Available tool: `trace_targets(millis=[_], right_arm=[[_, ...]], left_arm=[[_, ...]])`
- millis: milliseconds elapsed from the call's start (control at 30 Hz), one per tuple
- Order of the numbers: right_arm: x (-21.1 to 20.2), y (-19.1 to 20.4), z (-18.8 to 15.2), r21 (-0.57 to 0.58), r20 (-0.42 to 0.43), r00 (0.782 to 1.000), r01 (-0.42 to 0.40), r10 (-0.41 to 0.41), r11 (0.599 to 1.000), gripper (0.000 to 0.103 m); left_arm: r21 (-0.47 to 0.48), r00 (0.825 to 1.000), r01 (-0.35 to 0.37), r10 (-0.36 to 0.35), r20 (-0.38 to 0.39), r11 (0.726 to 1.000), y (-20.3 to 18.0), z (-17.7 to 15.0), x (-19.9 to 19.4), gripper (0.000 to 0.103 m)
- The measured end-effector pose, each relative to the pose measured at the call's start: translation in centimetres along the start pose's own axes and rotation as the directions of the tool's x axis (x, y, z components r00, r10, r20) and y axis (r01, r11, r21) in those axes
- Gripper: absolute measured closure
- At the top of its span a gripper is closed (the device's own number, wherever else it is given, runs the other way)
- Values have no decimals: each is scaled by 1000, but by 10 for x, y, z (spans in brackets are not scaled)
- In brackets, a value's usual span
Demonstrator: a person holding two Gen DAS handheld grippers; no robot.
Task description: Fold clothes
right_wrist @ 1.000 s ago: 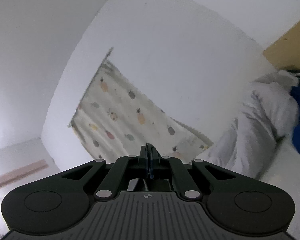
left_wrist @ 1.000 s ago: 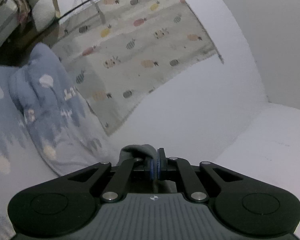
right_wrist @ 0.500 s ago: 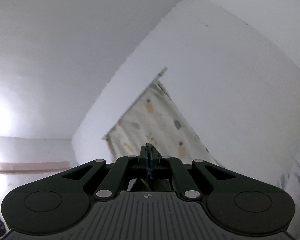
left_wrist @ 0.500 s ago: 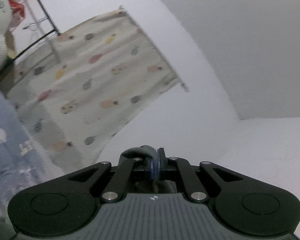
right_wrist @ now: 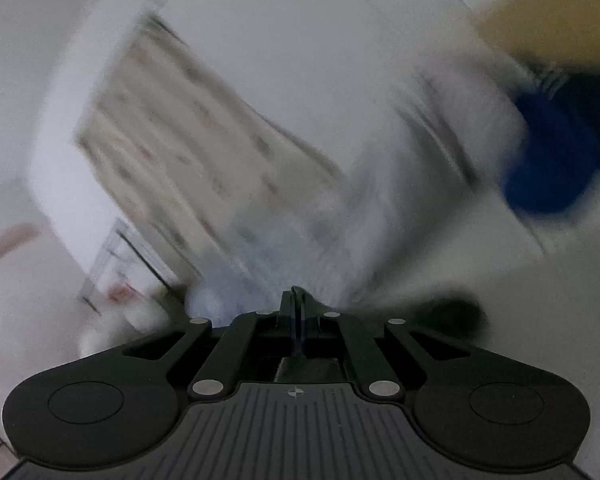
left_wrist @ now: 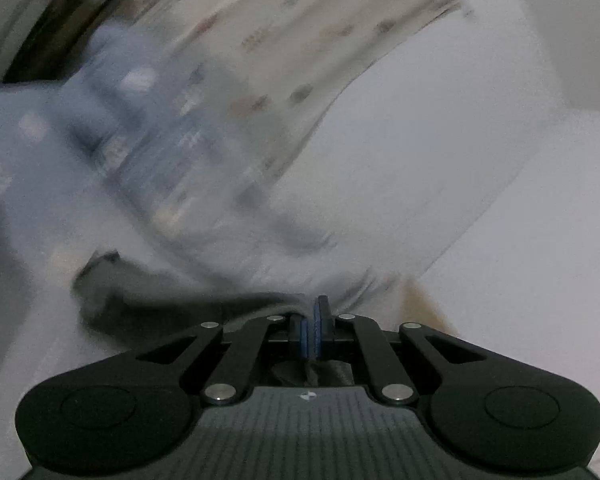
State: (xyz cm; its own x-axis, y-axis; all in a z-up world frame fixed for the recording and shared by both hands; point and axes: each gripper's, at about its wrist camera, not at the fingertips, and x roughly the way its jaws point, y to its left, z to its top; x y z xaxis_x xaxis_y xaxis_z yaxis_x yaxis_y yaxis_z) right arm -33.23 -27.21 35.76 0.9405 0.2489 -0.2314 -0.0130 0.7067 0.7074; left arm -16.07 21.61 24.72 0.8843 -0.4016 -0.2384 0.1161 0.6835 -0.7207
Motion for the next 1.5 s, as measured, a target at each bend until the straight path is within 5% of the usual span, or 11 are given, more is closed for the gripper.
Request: trace_targets(millis=[267,433,500,800,933,1000,1067,1267,1500], right_arm=[[-35,-23,-114,70,-247,955,186,-163,980,100],[-60,-38,-160,9,-344,905,268,-248,964,100],[-38,-38,-169,-19,-372,883,300,-285,954,100],[-24,-65,-219,-183,-527,728,407,-439,895,99],[-24,-58,-238,-303,-552,636,449,-539,841,95],[-25,-57,-243,-325,-561,611,458,-558,828,95],[-26,-54,-241,-324,-561,610,460,-559,827,94],[-32,-38,-217,-324,-477,669,469,-570,822,73],[-51,-26,-173,-284,-314,754,506,-577,815,45]], left_arm=[[-106,973,-172,153,-171,979,34,-68,-49,96],[-128,929,-302,262,-260,944,54,-72,-60,96],[-125,905,-356,309,-292,926,61,-77,-59,96],[-133,791,-559,477,-384,819,83,-99,-59,94],[-148,754,-622,536,-380,769,89,-100,-76,86],[-160,745,-640,556,-367,752,90,-98,-84,85],[-170,743,-648,567,-354,743,91,-96,-85,81],[-130,762,-634,585,-278,763,74,-90,-88,70],[-48,830,-551,541,-137,833,40,-79,-71,45]])
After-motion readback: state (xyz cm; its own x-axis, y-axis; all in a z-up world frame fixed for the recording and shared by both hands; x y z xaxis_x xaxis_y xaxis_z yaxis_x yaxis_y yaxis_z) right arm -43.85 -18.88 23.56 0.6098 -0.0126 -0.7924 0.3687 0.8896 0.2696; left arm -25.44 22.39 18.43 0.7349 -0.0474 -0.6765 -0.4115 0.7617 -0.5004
